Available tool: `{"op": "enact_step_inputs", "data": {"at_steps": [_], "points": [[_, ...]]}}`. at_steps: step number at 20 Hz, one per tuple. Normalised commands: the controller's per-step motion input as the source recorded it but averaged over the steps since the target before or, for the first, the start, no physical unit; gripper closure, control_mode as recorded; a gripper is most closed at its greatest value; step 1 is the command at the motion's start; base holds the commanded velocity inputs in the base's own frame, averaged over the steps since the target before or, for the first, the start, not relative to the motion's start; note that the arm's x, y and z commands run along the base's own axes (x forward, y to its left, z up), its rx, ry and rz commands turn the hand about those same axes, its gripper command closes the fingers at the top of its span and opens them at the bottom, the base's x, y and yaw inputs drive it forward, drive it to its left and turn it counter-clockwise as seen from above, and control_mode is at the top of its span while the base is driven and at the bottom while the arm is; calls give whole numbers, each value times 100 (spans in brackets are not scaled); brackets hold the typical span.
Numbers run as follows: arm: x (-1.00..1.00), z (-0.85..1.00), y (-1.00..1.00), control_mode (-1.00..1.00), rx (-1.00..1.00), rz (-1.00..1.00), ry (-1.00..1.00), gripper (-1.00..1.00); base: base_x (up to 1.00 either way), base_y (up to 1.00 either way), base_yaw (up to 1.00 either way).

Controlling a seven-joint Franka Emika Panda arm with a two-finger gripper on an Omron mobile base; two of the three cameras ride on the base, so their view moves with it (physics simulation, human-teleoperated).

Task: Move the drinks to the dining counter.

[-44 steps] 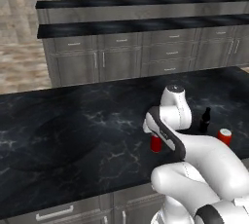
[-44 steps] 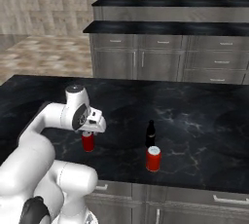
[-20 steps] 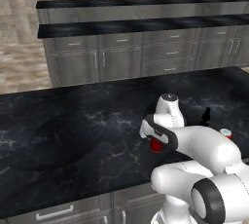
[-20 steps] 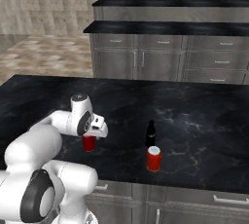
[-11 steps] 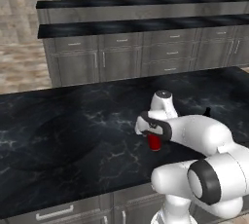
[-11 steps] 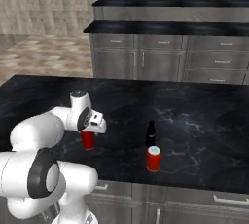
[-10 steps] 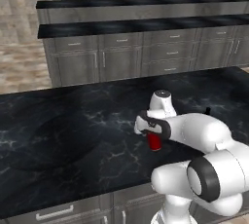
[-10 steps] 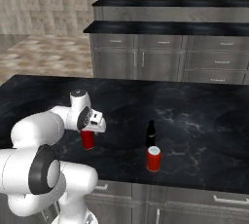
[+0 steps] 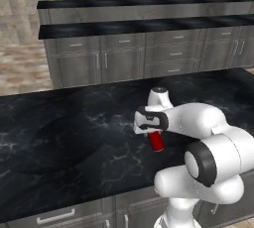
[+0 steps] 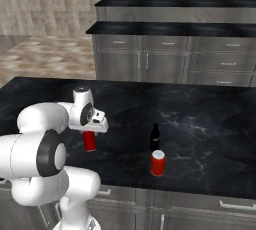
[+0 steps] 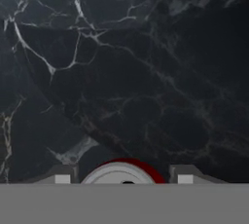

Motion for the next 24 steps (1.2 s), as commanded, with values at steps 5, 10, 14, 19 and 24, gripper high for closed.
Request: {"op": "enact_step_inputs", "data": {"at_steps": [5, 10, 14, 19, 24], "points": [[-51, -16, -1, -100, 5, 0, 3, 100, 0, 0, 0], [-71, 49, -10, -100, 9, 0, -15, 100, 0, 0, 0], [-41, 77, -3, -100, 4, 0, -33, 100, 0, 0, 0], [-43, 62, -4, -100, 1, 0, -39, 100, 0, 0, 0], [-37, 70, 0, -100, 3, 0, -33, 100, 0, 0, 0]]}}
